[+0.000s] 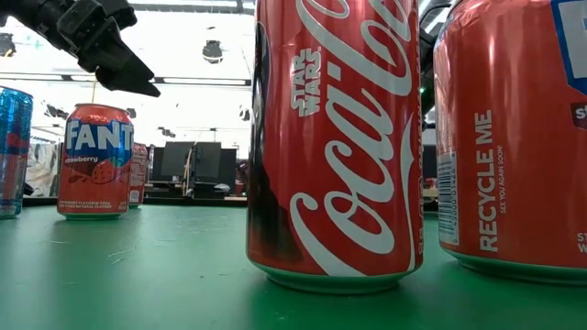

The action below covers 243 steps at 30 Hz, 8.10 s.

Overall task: Sort soda cans
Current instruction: Put the top right blue soda can on the shelf, then put the left orange soda can on the shelf

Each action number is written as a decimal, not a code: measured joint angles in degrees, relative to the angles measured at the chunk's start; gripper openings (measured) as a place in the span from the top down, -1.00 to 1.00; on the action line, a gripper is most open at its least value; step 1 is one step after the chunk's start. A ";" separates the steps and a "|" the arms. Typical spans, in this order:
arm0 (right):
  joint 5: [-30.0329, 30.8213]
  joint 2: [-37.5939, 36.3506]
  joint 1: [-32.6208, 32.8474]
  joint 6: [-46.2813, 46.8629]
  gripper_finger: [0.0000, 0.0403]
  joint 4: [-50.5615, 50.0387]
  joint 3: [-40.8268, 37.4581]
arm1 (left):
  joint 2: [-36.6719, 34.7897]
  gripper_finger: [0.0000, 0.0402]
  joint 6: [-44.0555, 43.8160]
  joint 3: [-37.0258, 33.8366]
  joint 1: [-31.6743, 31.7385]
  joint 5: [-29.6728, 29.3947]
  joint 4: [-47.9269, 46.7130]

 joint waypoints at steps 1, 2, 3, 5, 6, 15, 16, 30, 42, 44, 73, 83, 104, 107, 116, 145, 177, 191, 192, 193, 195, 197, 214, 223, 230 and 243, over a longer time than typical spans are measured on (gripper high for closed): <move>0.00 0.00 0.07 -0.23 0.92 -0.42 0.02 | 0.00 -0.83 0.00 0.00 0.00 0.00 0.00; 0.00 0.00 0.07 -0.49 0.92 -0.77 -0.01 | 0.00 -0.83 0.00 0.00 0.00 0.02 0.00; 0.00 0.00 -0.03 -0.55 0.92 -0.89 -0.01 | -0.02 -0.83 0.00 0.00 0.00 0.02 0.00; 0.73 -0.02 -0.03 -0.64 0.92 -0.65 0.01 | 0.00 -0.83 0.00 0.00 0.00 0.02 0.00; 1.47 -0.02 -0.06 -0.65 0.92 -0.48 0.00 | -0.01 -0.83 0.00 0.00 -0.01 0.02 0.00; 4.27 -0.02 -0.05 -0.66 0.92 -0.09 -0.01 | -0.02 -0.83 0.00 0.00 -0.01 0.07 0.00; 4.51 -0.02 -0.07 -0.66 0.92 0.06 -0.01 | -0.02 -0.83 0.00 0.00 0.00 0.07 0.00; 4.55 -1.52 5.03 1.98 0.90 -6.91 1.87 | 0.00 -0.83 0.00 0.00 0.00 0.13 0.00; 10.48 -5.90 32.74 6.47 0.90 -15.84 11.93 | 0.00 -0.83 -3.41 0.00 -0.77 14.71 12.98; 13.04 -5.87 37.62 6.47 0.90 -15.64 13.03 | 0.00 -0.83 -3.54 0.02 -2.26 17.56 17.31; 23.16 -5.70 56.71 10.39 0.89 -6.97 13.89 | 24.70 -0.83 -8.06 19.18 -42.31 -15.85 -11.51; 23.10 -5.70 58.37 10.38 0.89 -8.41 13.89 | 29.45 -0.83 -13.08 19.23 -40.33 -21.18 -20.29; 23.02 -5.68 58.57 9.70 0.89 -8.69 13.89 | 30.81 -0.83 -16.55 7.93 -31.71 -11.96 -13.07; 23.02 -5.68 58.48 9.00 0.89 -8.63 13.89 | 30.76 -0.82 -16.21 7.91 -31.41 -11.70 -12.57; 23.04 -5.68 58.05 8.83 0.89 -8.60 13.89 | 30.73 -0.36 -15.10 7.91 -31.39 -11.14 -11.47; 14.20 -8.57 50.06 3.93 0.89 4.93 0.24 | 57.56 -0.36 14.93 33.88 -10.89 4.12 5.38; 10.27 -9.51 47.88 7.63 0.79 13.00 -7.35 | 67.28 -0.85 17.53 43.78 -7.56 12.06 4.59; 10.33 -7.53 47.58 11.04 0.09 23.43 -7.31 | 28.00 -0.85 12.16 29.06 -9.13 7.14 -0.07; 10.34 -6.63 47.58 11.04 -0.02 24.75 -7.31 | 24.65 -0.85 11.41 25.92 -9.32 6.21 2.11; 10.37 -5.34 47.58 11.00 -0.13 26.25 -6.90 | 21.22 -0.86 10.69 22.58 -9.48 5.56 4.38; 10.43 -2.39 47.35 10.18 -0.34 27.06 -4.98 | 14.68 -0.86 9.28 15.96 -9.66 4.47 9.24; 10.43 0.26 47.02 8.92 -0.51 25.76 -3.00 | 8.47 -0.86 8.28 10.15 -9.66 3.55 14.32; 10.47 11.75 45.17 8.19 -0.86 24.04 2.42 | -25.21 -0.86 -2.22 0.90 -9.66 -4.44 -3.38; 12.64 15.04 43.41 8.36 -0.86 24.64 2.42 | -23.75 -0.86 -2.89 0.81 -9.66 -4.53 -4.58; 12.63 16.05 43.51 8.39 -0.86 23.89 2.22 | -23.80 -0.86 -2.82 0.65 -9.66 -4.55 -4.48; 13.51 19.76 42.68 9.01 -0.85 24.84 2.40 | -23.63 -0.86 -2.80 -0.39 -9.66 -4.74 -3.75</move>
